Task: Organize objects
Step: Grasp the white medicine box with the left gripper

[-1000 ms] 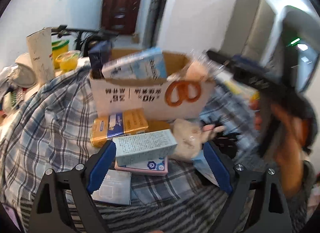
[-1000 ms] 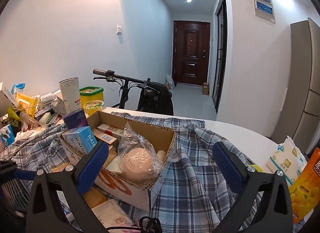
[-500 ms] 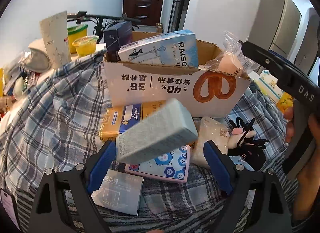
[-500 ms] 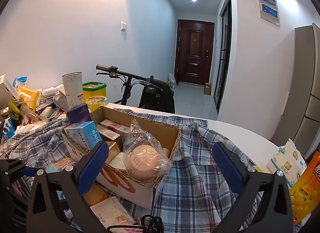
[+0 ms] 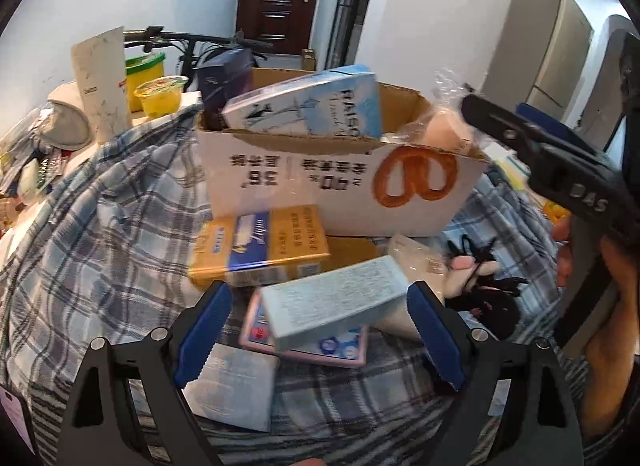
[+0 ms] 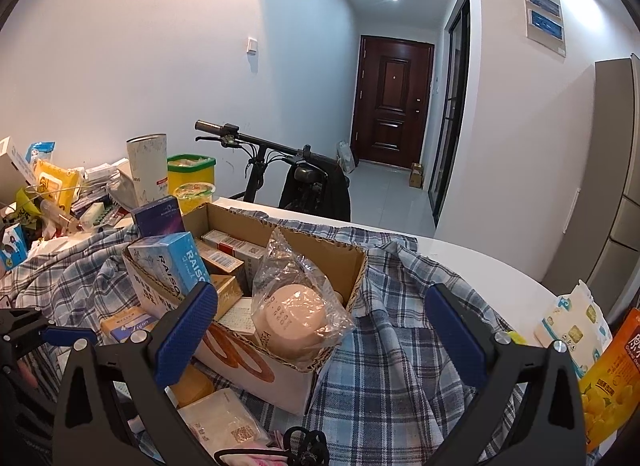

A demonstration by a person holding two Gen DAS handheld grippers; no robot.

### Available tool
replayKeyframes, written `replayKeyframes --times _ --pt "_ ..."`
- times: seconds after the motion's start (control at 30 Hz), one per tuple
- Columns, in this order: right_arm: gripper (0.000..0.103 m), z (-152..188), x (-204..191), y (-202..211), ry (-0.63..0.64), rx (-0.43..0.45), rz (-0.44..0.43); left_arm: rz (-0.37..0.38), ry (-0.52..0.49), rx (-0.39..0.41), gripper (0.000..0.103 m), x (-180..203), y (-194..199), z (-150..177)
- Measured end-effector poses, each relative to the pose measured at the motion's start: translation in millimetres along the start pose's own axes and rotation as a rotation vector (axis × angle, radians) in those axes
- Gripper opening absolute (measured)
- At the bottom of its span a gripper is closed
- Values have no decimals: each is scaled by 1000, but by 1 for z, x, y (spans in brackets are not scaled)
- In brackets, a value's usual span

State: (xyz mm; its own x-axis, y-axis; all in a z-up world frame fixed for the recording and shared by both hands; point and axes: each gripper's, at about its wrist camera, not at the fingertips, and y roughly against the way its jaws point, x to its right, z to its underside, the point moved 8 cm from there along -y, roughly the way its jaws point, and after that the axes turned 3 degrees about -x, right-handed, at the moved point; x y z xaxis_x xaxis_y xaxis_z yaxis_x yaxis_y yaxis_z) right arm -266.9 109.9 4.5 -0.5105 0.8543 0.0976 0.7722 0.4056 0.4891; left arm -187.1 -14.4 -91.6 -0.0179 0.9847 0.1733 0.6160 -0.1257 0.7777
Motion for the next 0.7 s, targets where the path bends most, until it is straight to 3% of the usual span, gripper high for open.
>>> replayKeyframes --times 0.1,0.5,0.7 --pt "103 1 -1 -1 5 -4 3 35 -6 -6 91 9 1 2" --pt "103 3 -4 -5 17 -17 7 -107 -33 -76 91 18 -29 1" --pt "103 2 -4 -3 16 -13 5 -61 2 -52 86 14 -23 1"
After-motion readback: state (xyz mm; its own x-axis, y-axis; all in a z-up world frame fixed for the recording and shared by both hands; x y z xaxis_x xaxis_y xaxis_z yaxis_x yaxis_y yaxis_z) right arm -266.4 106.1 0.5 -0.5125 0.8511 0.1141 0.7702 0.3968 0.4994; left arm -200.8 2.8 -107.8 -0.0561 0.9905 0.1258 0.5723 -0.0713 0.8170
